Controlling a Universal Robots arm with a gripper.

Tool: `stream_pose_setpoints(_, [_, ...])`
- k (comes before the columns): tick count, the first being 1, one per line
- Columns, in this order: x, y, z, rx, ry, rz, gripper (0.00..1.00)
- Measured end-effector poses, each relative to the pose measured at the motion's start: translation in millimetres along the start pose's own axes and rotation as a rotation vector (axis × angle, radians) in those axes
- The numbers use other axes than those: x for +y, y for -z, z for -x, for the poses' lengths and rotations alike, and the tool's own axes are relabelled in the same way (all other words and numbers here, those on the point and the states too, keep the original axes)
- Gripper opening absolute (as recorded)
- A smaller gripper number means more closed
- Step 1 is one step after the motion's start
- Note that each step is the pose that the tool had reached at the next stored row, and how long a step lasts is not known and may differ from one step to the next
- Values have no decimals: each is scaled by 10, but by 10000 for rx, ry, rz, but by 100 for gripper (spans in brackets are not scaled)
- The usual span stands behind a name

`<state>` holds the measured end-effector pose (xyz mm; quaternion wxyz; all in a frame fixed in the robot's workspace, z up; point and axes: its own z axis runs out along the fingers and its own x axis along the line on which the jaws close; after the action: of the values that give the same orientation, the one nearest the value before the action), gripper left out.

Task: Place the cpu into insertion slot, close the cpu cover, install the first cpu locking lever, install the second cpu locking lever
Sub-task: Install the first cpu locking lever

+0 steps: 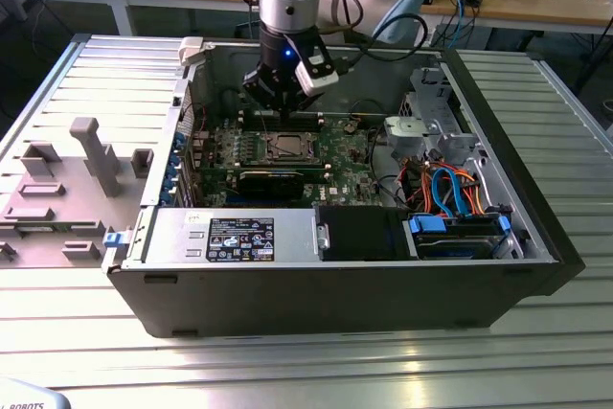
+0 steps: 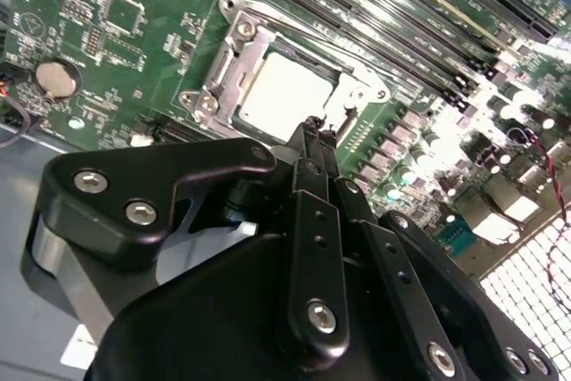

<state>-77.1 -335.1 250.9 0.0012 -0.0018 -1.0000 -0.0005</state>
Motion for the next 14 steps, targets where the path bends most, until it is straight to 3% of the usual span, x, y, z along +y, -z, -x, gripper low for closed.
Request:
stream_pose_setpoints(7, [3, -1, -239, -107, -1, 1, 11])
stream_pose_setpoints(14, [12, 15, -253, -114, -1, 0, 11])
